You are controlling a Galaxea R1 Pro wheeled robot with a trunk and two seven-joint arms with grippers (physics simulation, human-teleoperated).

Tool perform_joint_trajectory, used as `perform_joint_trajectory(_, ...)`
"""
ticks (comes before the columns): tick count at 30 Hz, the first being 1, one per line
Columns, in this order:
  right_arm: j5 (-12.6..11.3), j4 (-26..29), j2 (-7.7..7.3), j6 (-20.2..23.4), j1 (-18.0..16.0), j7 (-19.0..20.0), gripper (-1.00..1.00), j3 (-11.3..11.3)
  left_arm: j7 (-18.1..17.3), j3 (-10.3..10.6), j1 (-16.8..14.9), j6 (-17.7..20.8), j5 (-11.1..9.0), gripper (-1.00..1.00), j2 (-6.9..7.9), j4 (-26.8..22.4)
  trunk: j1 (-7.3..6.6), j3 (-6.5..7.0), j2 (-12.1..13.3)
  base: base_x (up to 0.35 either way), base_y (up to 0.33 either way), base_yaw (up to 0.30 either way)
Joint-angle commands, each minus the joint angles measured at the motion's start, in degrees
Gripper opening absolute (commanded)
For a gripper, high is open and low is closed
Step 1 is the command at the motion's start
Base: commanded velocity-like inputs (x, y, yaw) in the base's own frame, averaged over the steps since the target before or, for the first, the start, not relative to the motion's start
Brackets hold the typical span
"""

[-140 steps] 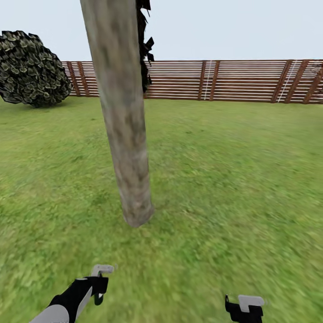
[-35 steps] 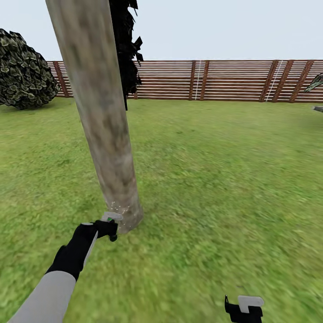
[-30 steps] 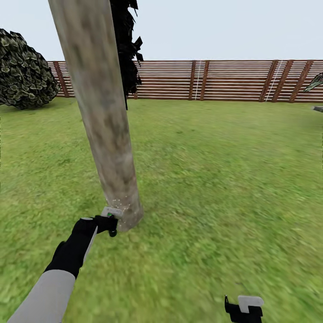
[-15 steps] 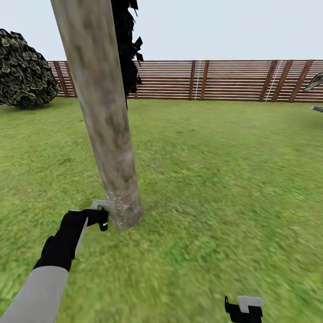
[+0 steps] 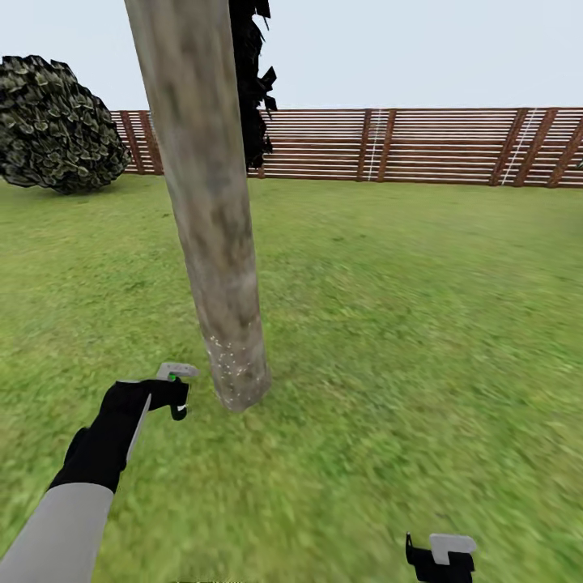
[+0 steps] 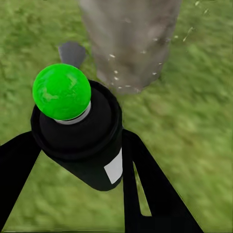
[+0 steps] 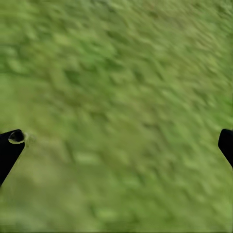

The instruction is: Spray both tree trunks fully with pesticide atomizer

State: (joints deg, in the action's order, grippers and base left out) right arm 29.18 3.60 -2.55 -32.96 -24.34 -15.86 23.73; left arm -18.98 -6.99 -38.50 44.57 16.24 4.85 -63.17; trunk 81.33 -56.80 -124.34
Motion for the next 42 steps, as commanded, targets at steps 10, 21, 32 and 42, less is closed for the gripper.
perform_joint_trajectory(10, 0.0, 0.0, 0.0, 0.0, 0.0, -0.05, 1.0, 0.0, 0.05, -0.28, 0.0, -0.03, 0.02, -1.0, 0.1, 0.06, 0.0, 0.0, 0.0, 0.13, -0.167, 0.019)
perform_joint_trajectory(21, 0.0, 0.0, -0.05, 0.0, 0.0, -0.05, 1.0, 0.0, 0.15, -0.39, 0.0, -0.09, 0.19, -1.0, 0.24, 0.15, 0.0, 0.0, 0.0, -0.083, -0.276, 0.0)
perform_joint_trajectory(32, -0.04, 0.0, 0.0, 0.0, 0.0, -0.05, 1.0, 0.0, 0.34, -0.41, 0.0, -0.09, 0.2, -1.0, 0.25, 0.15, 0.0, 0.0, 0.0, -0.005, -0.276, 0.243)
perform_joint_trajectory(42, -0.06, 0.02, -0.09, 0.0, 0.0, -0.13, 1.0, 0.06, 0.43, -0.48, 0.0, -0.09, 0.2, -1.0, 0.25, 0.15, 0.0, 0.0, 0.0, 0.0, -0.276, 0.051)
